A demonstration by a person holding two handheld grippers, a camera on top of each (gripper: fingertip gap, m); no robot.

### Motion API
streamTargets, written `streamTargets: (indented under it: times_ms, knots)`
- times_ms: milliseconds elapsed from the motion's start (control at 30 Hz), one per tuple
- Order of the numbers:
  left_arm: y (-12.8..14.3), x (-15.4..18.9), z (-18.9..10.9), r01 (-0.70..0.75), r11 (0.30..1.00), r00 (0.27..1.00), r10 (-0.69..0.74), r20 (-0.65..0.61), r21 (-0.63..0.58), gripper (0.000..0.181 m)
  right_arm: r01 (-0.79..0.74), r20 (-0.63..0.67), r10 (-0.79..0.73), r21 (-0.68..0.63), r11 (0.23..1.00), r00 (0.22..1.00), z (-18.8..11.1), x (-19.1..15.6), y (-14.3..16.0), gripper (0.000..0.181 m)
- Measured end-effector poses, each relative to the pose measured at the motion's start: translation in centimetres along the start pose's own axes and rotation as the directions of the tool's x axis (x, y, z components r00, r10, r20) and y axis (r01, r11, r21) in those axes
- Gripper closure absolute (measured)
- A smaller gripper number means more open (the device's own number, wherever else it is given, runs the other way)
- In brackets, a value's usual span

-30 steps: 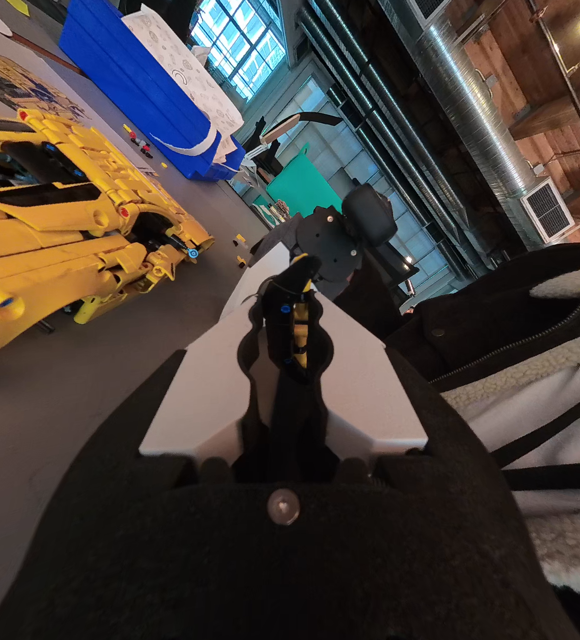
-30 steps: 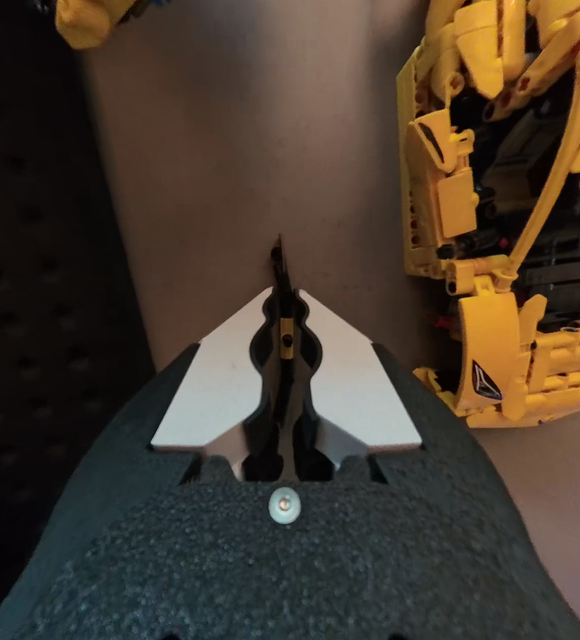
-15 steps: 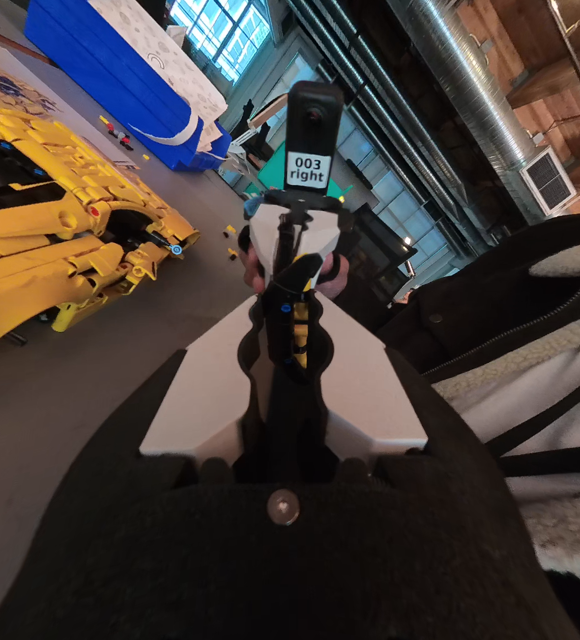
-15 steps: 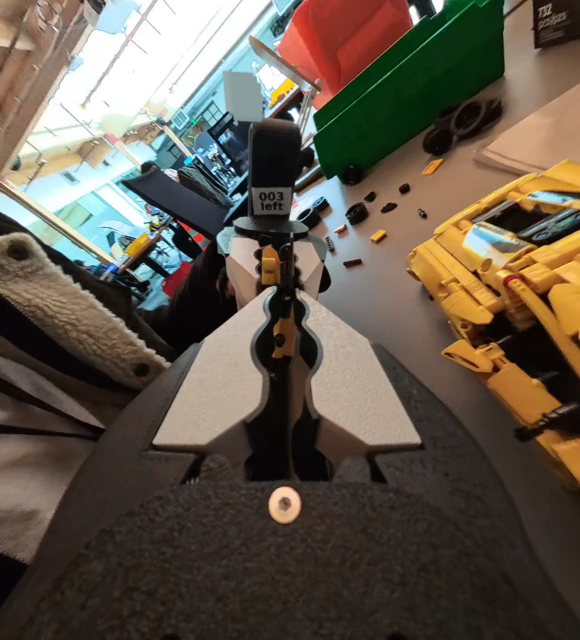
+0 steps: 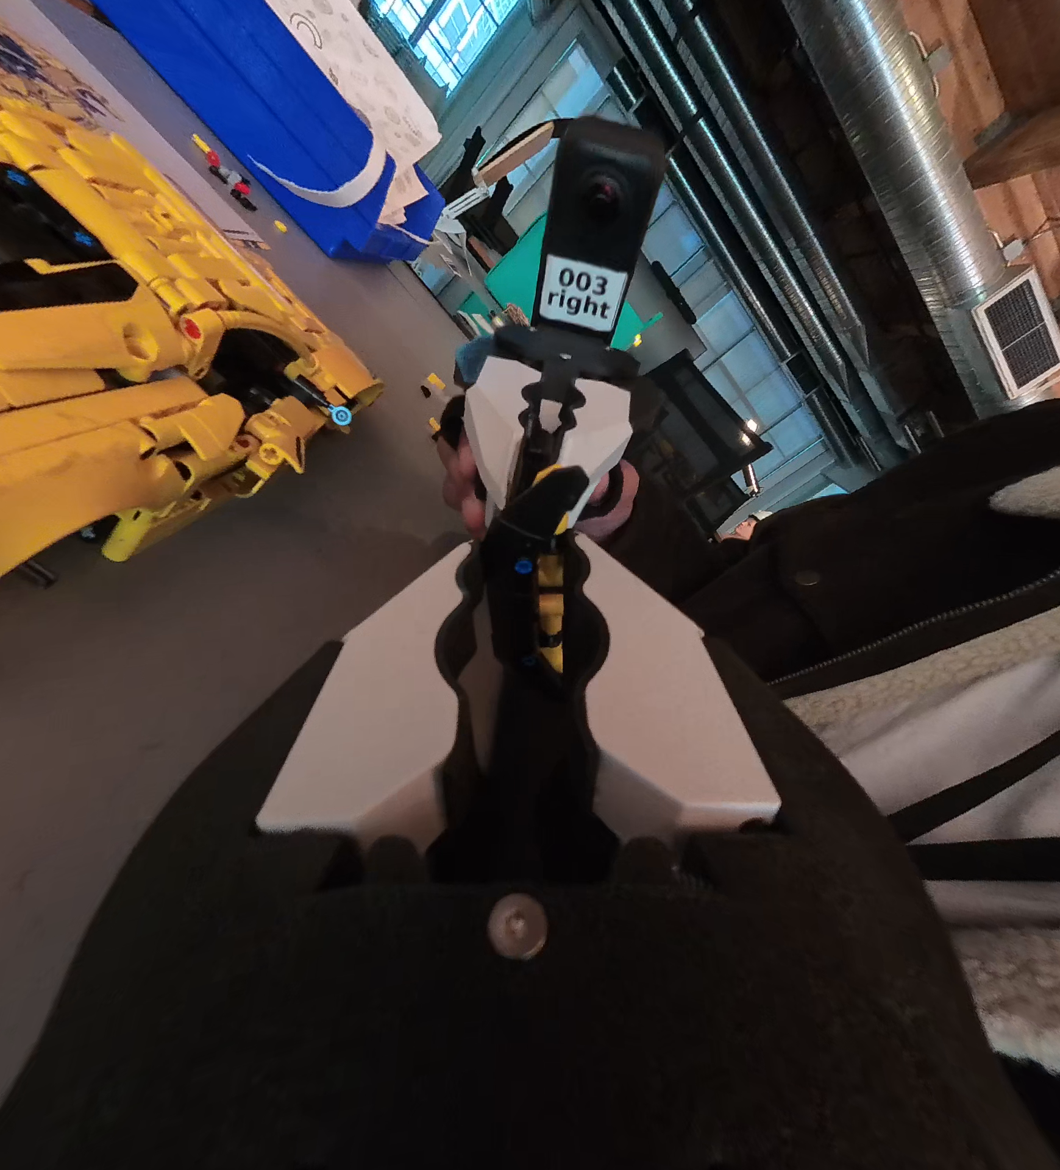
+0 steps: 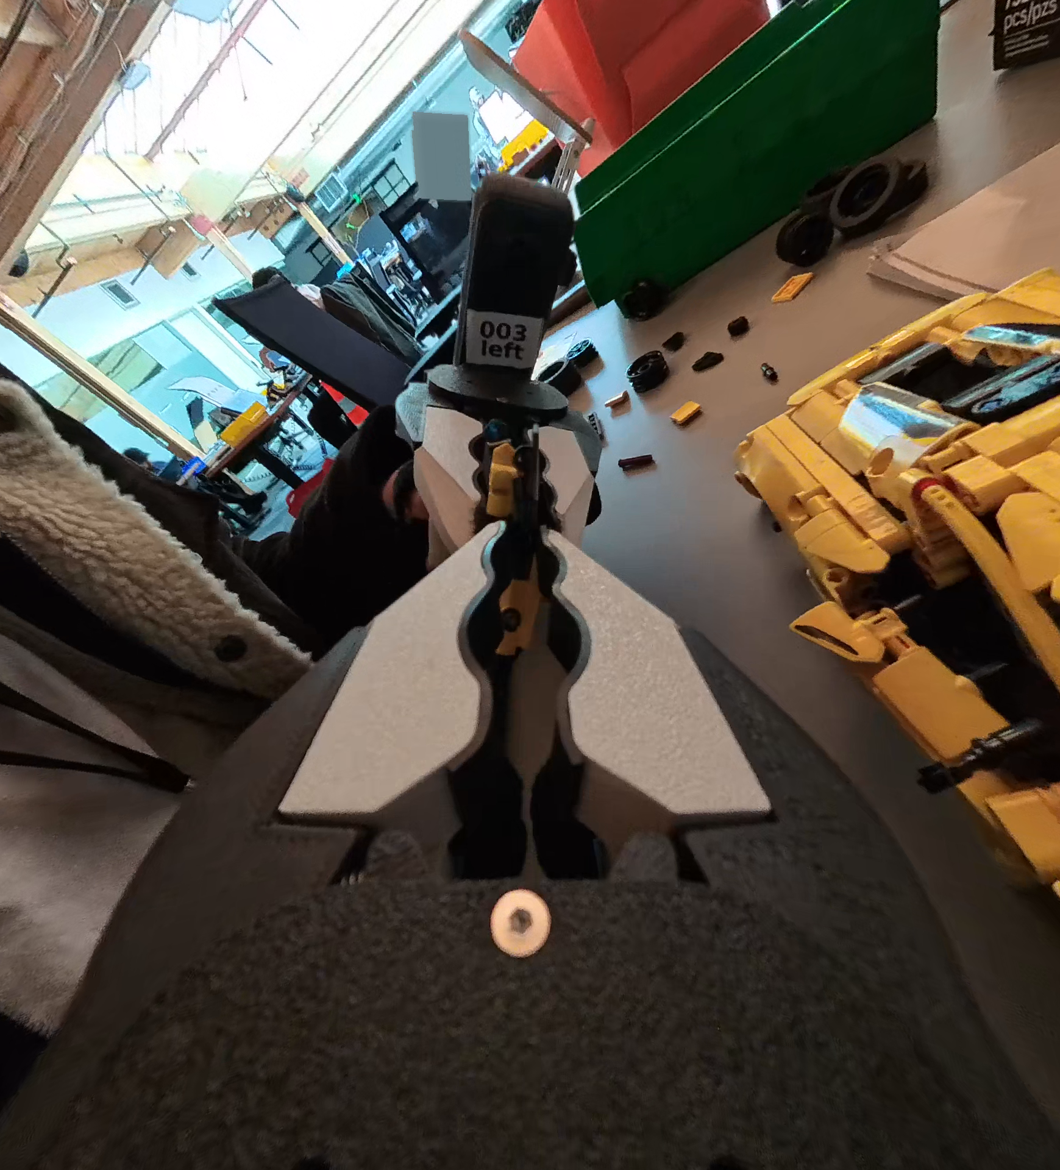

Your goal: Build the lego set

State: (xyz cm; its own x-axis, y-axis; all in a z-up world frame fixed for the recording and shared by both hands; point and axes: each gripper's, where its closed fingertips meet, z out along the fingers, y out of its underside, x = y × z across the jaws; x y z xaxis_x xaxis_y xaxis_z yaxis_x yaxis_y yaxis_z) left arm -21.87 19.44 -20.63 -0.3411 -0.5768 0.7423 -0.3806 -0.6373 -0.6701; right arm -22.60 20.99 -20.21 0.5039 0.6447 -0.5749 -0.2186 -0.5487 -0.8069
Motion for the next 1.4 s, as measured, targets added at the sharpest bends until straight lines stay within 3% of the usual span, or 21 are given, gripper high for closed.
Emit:
streamTargets:
  times_ms: [133, 467, 533, 667, 800, 867, 1133, 1300, 1400]
  knots:
    - [-0.2, 0.5, 0.0, 0.012, 1.0, 0.999, -0.011, -0.037, 0.02, 0.158, -0.109, 0.071, 0.105, 0.051, 0.993, 0.992, 0.6, -0.5, 0.1, 0.173]
    - [-1.1, 1.2, -0.5, 0.015, 0.996, 0.997, -0.009, -0.081, 0.083, 0.156, -0.123, 0.122, 0.108, 0.116, 0.986, 0.987, 0.7, -0.9, -1.4, 0.174]
    - [-1.6, 1.1, -0.9, 0.008, 0.993, 0.997, 0.0, -0.072, 0.114, 0.157, -0.151, 0.146, 0.133, 0.121, 0.981, 0.98, -0.4, -0.7, -1.7, 0.164]
    - [-2.4, 0.4, -1.6, -0.052, 0.986, 0.999, 0.052, 0.004, 0.159, 0.157, -0.126, 0.124, 0.128, -0.018, 0.992, 0.984, -1.4, -1.0, 0.4, 0.163]
    - [-2.0, 0.1, -1.2, -0.154, 0.981, 0.986, 0.145, 0.081, 0.121, 0.156, -0.071, 0.074, 0.081, -0.129, 0.989, 0.994, -0.5, -1.1, 2.1, 0.163]
    - [-2.1, 0.2, -1.2, -0.158, 0.979, 0.986, 0.149, 0.079, 0.127, 0.156, -0.064, 0.057, 0.071, -0.116, 0.991, 0.996, -0.5, -0.8, 2.0, 0.176]
    - [-2.7, -0.2, -1.6, -0.24, 0.96, 0.963, 0.217, 0.16, 0.146, 0.157, -0.108, 0.037, 0.113, -0.132, 0.985, 0.993, -0.5, 0.0, 2.5, 0.163]
    - [-2.5, 0.1, -1.3, -0.26, 0.957, 0.959, 0.239, 0.154, 0.132, 0.157, -0.138, 0.065, 0.148, -0.138, 0.981, 0.987, 0.1, -0.4, 2.7, 0.173]
    - [-2.6, 0.2, -1.7, -0.235, 0.961, 0.967, 0.215, 0.134, 0.147, 0.157, -0.204, 0.104, 0.21, -0.07, 0.976, 0.972, -0.8, -0.1, 1.5, 0.174]
